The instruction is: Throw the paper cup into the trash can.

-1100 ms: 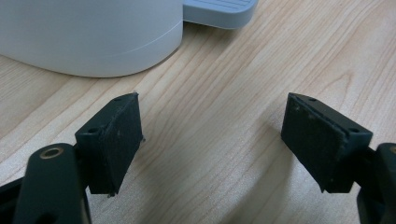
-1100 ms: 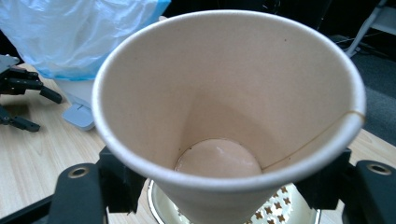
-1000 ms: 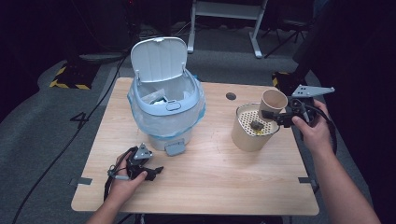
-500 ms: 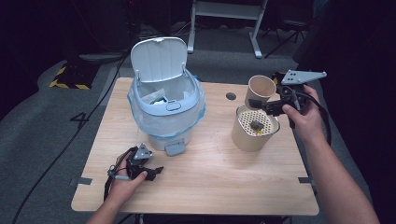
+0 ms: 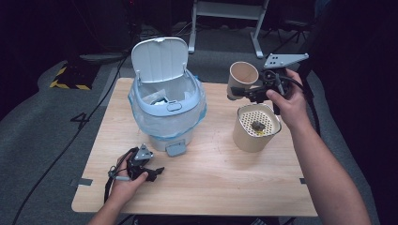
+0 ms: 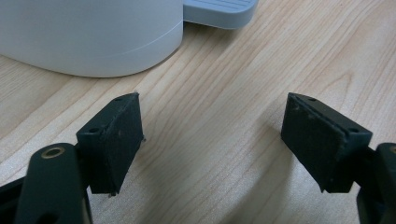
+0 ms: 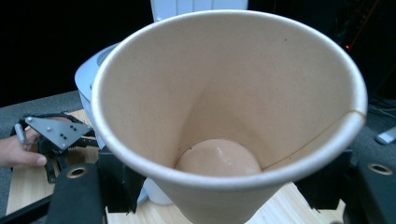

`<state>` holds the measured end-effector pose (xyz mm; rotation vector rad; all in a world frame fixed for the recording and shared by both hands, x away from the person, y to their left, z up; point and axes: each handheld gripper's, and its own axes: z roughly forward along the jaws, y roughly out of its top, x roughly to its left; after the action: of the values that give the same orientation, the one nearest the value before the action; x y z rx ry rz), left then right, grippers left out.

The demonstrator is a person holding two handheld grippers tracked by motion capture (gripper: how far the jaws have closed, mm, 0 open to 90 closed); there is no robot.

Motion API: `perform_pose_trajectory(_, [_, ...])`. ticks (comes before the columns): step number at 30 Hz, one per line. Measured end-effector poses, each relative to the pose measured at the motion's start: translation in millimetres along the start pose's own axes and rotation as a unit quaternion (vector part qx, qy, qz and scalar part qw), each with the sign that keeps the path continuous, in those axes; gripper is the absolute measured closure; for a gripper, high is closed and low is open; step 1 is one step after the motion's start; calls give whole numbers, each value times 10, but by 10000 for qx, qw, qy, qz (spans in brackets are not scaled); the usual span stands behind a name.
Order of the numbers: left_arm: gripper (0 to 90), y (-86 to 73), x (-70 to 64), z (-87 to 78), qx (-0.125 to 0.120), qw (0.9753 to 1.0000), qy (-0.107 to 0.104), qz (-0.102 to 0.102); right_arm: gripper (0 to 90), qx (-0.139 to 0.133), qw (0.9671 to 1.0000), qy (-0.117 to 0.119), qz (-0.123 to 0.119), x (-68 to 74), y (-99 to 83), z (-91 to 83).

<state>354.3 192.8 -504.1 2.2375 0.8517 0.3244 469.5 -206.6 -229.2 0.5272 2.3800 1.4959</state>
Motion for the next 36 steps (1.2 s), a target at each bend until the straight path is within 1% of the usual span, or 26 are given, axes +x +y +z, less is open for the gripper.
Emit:
perform_pose_trajectory(3, [211,-1,-2,0,-1,10000,1,-2,289,-41,9999,93,-54,22,74,83])
perform_pose_trajectory(10, [211,0,1,-1,4,10000,0,3,288,-75,9997,167,-151,89,198,293])
perform_pose_trajectory(18, [211,0,0,-1,5,10000,6,9,287,-257,9992,291,-65,161,282,542])
perform_pose_trajectory(22, [211,0,-1,0,3,10000,-4,-2,286,-428,9985,342,10,200,315,683])
perform_pose_trajectory(25, [211,0,0,0,9,10000,-5,4,286,-472,9984,309,7,218,348,776])
perform_pose_trajectory(27, [211,1,2,0,3,10000,11,15,285,-467,9984,306,-3,227,372,834])
perform_pose_trajectory(31, [210,1,2,0,6,10000,2,11,284,-520,9981,321,50,234,417,953])
perform_pose_trajectory(36, [211,1,1,0,6,10000,6,9,284,-435,9985,324,49,252,469,1135])
